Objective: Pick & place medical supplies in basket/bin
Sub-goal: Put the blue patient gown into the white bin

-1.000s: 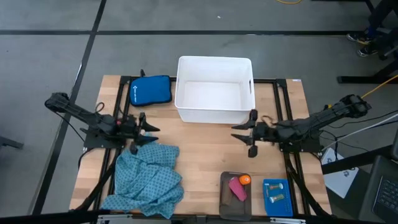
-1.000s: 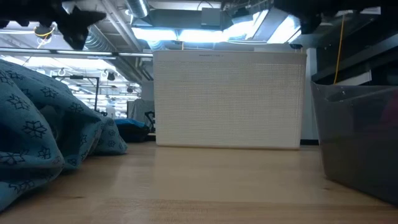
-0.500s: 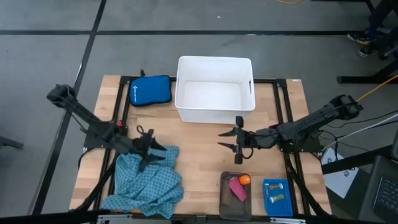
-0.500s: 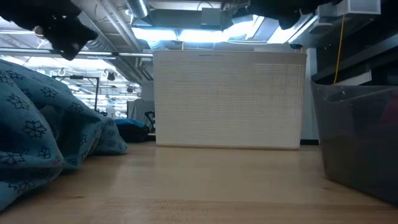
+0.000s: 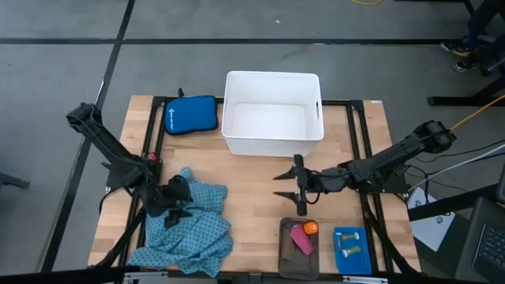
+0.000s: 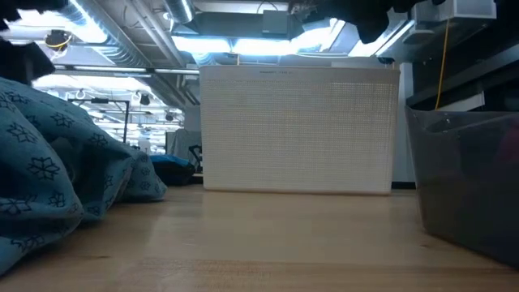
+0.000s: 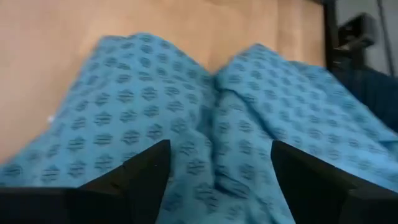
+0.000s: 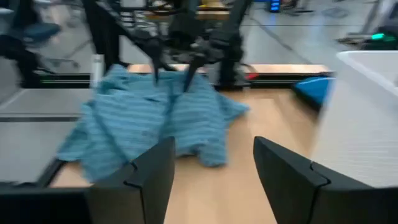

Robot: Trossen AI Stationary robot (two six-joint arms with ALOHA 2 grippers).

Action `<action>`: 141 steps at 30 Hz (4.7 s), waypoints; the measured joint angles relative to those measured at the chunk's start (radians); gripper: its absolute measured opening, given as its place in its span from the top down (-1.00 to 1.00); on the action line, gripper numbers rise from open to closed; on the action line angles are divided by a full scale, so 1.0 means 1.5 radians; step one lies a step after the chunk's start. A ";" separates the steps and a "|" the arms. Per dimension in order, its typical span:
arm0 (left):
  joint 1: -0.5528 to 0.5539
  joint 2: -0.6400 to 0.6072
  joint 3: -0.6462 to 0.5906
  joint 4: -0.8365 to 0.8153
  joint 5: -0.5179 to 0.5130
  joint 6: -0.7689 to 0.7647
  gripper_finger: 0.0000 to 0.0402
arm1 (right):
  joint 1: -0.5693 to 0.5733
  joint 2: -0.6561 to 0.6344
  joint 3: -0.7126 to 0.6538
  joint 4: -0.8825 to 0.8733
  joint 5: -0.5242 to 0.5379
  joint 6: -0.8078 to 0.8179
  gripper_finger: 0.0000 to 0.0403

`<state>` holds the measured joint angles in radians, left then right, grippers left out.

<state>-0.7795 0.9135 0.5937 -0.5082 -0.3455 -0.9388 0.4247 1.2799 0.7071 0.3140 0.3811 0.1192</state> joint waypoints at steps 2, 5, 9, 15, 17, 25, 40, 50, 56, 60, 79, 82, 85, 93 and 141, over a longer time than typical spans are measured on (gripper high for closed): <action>-0.008 -0.001 0.014 -0.004 0.017 0.000 -0.39 | 0.006 0.020 0.000 0.033 -0.021 0.004 -0.10; -0.013 -0.002 0.044 -0.041 0.057 -0.004 -0.39 | 0.008 0.050 0.000 0.096 -0.040 0.005 -0.10; -0.019 -0.002 0.080 -0.150 0.104 -0.030 -0.39 | 0.007 0.091 0.028 0.113 -0.039 0.026 -0.10; -0.047 -0.001 0.081 -0.233 0.161 -0.070 -0.39 | 0.007 0.174 0.119 0.105 -0.040 0.033 -0.10; -0.060 -0.001 0.081 -0.232 0.161 -0.072 -0.39 | 0.007 0.202 0.154 0.088 -0.040 0.033 -0.10; -0.118 0.011 0.025 -0.218 0.153 -0.110 -0.39 | 0.007 0.277 0.261 -0.006 -0.040 0.037 -0.10; -0.133 0.054 -0.085 -0.058 0.140 -0.108 -0.39 | 0.003 0.304 0.272 -0.040 -0.071 0.188 -0.10; -0.133 0.063 -0.101 -0.003 0.126 -0.115 -0.39 | -0.021 0.462 0.382 -0.047 -0.201 0.225 -0.10; -0.133 0.063 -0.102 0.018 0.105 -0.116 -0.39 | -0.045 0.564 0.552 -0.200 -0.254 0.211 -0.10; -0.133 0.063 -0.102 0.019 0.085 -0.116 -0.39 | -0.055 0.622 0.624 -0.278 -0.260 0.212 -0.10; -0.119 0.067 -0.102 0.032 -0.008 -0.109 -0.39 | -0.072 0.679 0.668 -0.255 -0.312 0.247 -0.10; -0.105 0.084 -0.101 0.033 -0.001 -0.093 -0.39 | -0.072 0.679 0.668 -0.255 -0.307 0.247 -0.10; -0.089 0.114 -0.101 0.039 0.017 -0.076 -0.39 | -0.072 0.679 0.668 -0.255 -0.298 0.247 -0.10; -0.063 0.188 -0.100 0.120 0.052 -0.047 -0.39 | -0.073 0.685 0.668 -0.262 -0.291 0.260 -0.10; 0.091 0.264 -0.104 0.359 0.090 0.174 0.92 | -0.100 0.744 0.667 -0.079 -0.279 0.299 0.92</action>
<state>-0.6424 1.3102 0.4377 0.0298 -0.2101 -0.6771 0.2745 2.3966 1.7077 0.1956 -0.0380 0.5677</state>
